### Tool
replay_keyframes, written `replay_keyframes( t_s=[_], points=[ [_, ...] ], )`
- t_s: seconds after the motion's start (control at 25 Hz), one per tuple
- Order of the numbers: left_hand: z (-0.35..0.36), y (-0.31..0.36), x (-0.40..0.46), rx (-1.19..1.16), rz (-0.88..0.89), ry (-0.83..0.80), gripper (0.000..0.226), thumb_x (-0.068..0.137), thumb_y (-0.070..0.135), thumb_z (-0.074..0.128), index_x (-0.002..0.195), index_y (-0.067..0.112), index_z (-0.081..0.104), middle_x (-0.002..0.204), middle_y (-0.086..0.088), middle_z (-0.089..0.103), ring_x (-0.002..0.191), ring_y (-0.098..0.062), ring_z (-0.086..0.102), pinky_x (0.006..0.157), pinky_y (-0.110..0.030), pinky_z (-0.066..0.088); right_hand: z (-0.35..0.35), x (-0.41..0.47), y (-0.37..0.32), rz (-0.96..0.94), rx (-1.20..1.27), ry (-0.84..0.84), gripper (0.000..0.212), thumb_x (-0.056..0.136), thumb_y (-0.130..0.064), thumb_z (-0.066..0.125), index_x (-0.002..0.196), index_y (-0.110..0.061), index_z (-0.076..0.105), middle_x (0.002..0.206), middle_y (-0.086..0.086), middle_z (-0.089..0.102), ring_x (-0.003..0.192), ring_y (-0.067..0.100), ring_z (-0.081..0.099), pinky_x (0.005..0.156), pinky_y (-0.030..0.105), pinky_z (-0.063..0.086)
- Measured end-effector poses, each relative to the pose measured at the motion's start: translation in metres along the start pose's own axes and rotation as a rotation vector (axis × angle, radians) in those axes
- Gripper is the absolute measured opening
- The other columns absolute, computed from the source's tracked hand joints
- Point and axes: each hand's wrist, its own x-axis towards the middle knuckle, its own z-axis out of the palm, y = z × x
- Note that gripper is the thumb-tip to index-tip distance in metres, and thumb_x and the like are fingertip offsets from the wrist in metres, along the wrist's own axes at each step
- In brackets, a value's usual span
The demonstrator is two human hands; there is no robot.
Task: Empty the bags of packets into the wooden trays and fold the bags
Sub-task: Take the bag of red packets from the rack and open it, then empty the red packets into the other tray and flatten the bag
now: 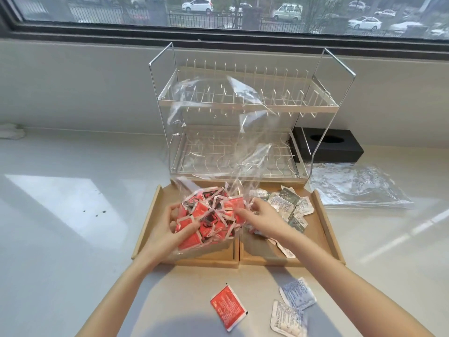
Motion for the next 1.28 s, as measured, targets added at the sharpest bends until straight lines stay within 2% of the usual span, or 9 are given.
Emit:
replay_keyframes(
  t_s=[0.12, 0.24, 0.32, 0.4, 0.52, 0.76, 0.96, 1.16, 1.28],
  points=[
    [0.001, 0.006, -0.01, 0.048, -0.051, 0.029, 0.047, 0.074, 0.052, 0.061, 0.109, 0.025, 0.045, 0.094, 0.01, 0.063, 0.071, 0.004, 0.065, 0.061, -0.009, 0.046, 0.002, -0.007, -0.002, 0.057, 0.02, -0.027, 0.012, 0.089, -0.032, 0.052, 0.088, -0.021, 0.048, 0.076, -0.01, 0.056, 0.063, 0.005, 0.056, 0.05, 0.016, 0.047],
    [0.0, -0.005, -0.016, 0.147, -0.173, 0.042, 0.036, 0.082, 0.056, 0.048, 0.103, 0.027, 0.049, 0.098, 0.003, 0.064, 0.09, -0.014, 0.062, 0.084, -0.03, 0.046, 0.007, -0.012, 0.003, 0.136, -0.016, -0.049, 0.019, 0.088, -0.032, 0.054, 0.075, -0.021, 0.045, 0.071, -0.004, 0.056, 0.052, 0.011, 0.053, 0.05, 0.023, 0.049],
    [-0.003, -0.009, -0.021, 0.152, -0.269, -0.001, 0.04, 0.08, 0.057, 0.047, 0.099, 0.022, 0.053, 0.088, 0.001, 0.065, 0.08, -0.018, 0.063, 0.072, -0.034, 0.048, 0.013, -0.017, 0.007, 0.188, -0.019, -0.074, 0.019, 0.088, -0.031, 0.054, 0.074, -0.02, 0.046, 0.072, -0.004, 0.056, 0.048, 0.01, 0.051, 0.044, 0.019, 0.046],
    [-0.006, -0.011, -0.026, 0.1, -0.346, -0.022, 0.051, 0.08, 0.057, 0.047, 0.103, 0.013, 0.057, 0.074, -0.001, 0.064, 0.06, -0.014, 0.06, 0.051, -0.028, 0.046, 0.018, -0.022, 0.008, 0.234, 0.022, -0.088, 0.017, 0.088, -0.031, 0.054, 0.079, -0.017, 0.048, 0.072, -0.004, 0.056, 0.047, 0.009, 0.051, 0.039, 0.016, 0.043],
    [-0.011, -0.006, -0.034, -0.029, -0.376, -0.053, 0.051, 0.088, 0.046, 0.043, 0.101, 0.0, 0.061, 0.069, -0.01, 0.061, 0.045, -0.011, 0.053, 0.037, -0.019, 0.042, 0.019, -0.025, 0.004, 0.266, 0.153, -0.073, 0.021, 0.089, -0.028, 0.054, 0.096, -0.01, 0.046, 0.072, 0.0, 0.059, 0.051, 0.011, 0.054, 0.04, 0.017, 0.044],
    [-0.028, 0.012, -0.038, -0.138, -0.334, 0.012, 0.032, 0.087, 0.036, 0.051, 0.082, 0.007, 0.064, 0.056, 0.002, 0.069, 0.046, -0.008, 0.061, 0.042, -0.016, 0.048, 0.01, -0.025, -0.02, 0.254, 0.279, -0.073, 0.023, 0.088, -0.025, 0.055, 0.102, -0.008, 0.047, 0.078, 0.0, 0.061, 0.049, 0.003, 0.058, 0.041, 0.015, 0.045],
    [-0.032, 0.03, -0.032, -0.101, -0.29, 0.063, 0.03, 0.088, 0.03, 0.051, 0.089, 0.002, 0.059, 0.069, -0.006, 0.063, 0.04, -0.003, 0.059, 0.037, -0.016, 0.046, 0.002, -0.022, -0.032, 0.241, 0.353, -0.092, 0.026, 0.089, -0.023, 0.054, 0.106, -0.004, 0.047, 0.083, 0.005, 0.063, 0.059, 0.01, 0.062, 0.04, 0.015, 0.044],
    [-0.034, 0.037, -0.028, -0.14, -0.286, 0.025, 0.02, 0.09, 0.023, 0.049, 0.082, 0.007, 0.056, 0.052, 0.002, 0.063, 0.038, -0.003, 0.056, 0.034, -0.014, 0.042, -0.003, -0.023, -0.041, 0.231, 0.367, -0.141, 0.03, 0.09, -0.018, 0.052, 0.113, 0.0, 0.048, 0.081, 0.005, 0.06, 0.047, 0.002, 0.061, 0.039, 0.012, 0.044],
    [-0.034, 0.042, -0.025, -0.148, -0.263, 0.025, 0.013, 0.09, 0.019, 0.049, 0.089, 0.006, 0.053, 0.069, -0.007, 0.063, 0.041, -0.004, 0.059, 0.036, -0.015, 0.045, -0.006, -0.02, -0.043, 0.225, 0.276, -0.091, 0.034, 0.089, -0.02, 0.053, 0.114, 0.003, 0.048, 0.088, 0.008, 0.055, 0.045, 0.002, 0.057, 0.04, 0.013, 0.044]
  ],
)
